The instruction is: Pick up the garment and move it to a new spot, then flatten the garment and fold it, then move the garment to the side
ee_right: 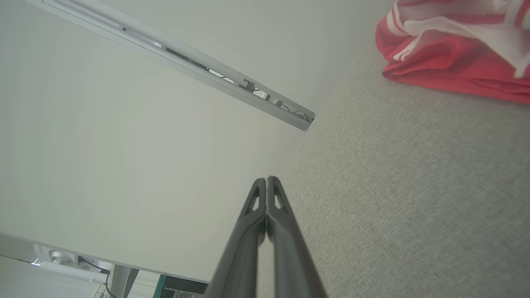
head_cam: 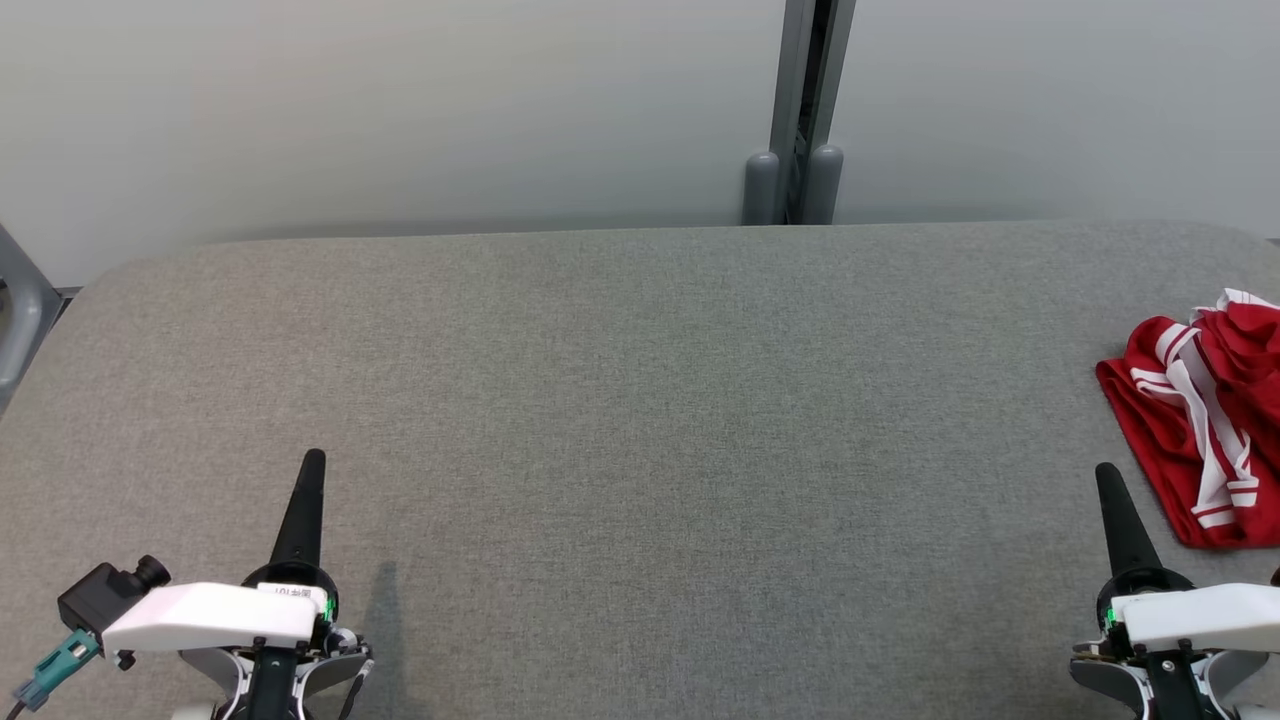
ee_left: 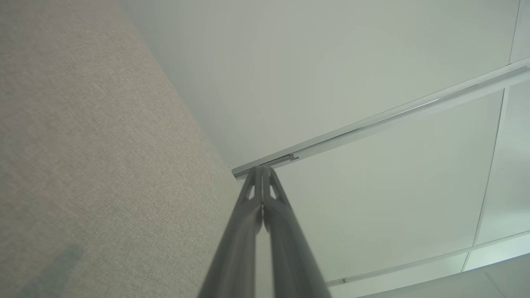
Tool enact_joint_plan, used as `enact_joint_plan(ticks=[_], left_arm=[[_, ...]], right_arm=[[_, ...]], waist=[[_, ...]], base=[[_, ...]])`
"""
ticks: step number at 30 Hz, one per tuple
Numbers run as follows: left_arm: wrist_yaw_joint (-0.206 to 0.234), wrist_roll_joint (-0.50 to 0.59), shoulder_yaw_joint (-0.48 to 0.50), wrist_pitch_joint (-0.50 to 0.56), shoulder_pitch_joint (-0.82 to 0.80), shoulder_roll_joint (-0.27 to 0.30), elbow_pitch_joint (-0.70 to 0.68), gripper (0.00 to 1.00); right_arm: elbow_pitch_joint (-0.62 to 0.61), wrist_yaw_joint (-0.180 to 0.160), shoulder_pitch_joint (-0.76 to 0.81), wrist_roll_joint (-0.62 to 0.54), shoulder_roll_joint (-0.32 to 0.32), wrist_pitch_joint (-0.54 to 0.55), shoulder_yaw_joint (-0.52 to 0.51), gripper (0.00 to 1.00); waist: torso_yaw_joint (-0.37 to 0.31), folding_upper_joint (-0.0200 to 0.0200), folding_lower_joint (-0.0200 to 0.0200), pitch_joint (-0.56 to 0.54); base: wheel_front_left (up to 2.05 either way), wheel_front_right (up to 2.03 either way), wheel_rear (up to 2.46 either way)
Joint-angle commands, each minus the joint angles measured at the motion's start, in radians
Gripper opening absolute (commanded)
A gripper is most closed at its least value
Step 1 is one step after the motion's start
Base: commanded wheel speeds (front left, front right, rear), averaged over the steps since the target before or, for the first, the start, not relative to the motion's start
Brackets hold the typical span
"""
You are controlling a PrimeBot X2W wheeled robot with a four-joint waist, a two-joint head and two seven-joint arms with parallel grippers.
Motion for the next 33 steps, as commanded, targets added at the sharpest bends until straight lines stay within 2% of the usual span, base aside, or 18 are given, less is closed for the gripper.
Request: enact_joint_plan(ticks=[1,33], left_arm=[[-0.008,-0.024,0.011,0.007,-0.022,0.005,-0.002,0.0],[-0.02,-0.23,0.063,0.089,-0.061,0.002,0.042,0.0]], right_arm=[[-0.003,0.0,-0.015,0.031,-0.005,0.008,-0.008,0.0],[0.002,0.0,-0.014,0.312,-0.005,0.069,-0.039,0.0]], waist=[[-0.001,0.0,0.0,-0.001],[-0.026,0.0,0.0,-0.023]], base=[[0.0,0.0,0.0],[0.0,0.0,0.0]])
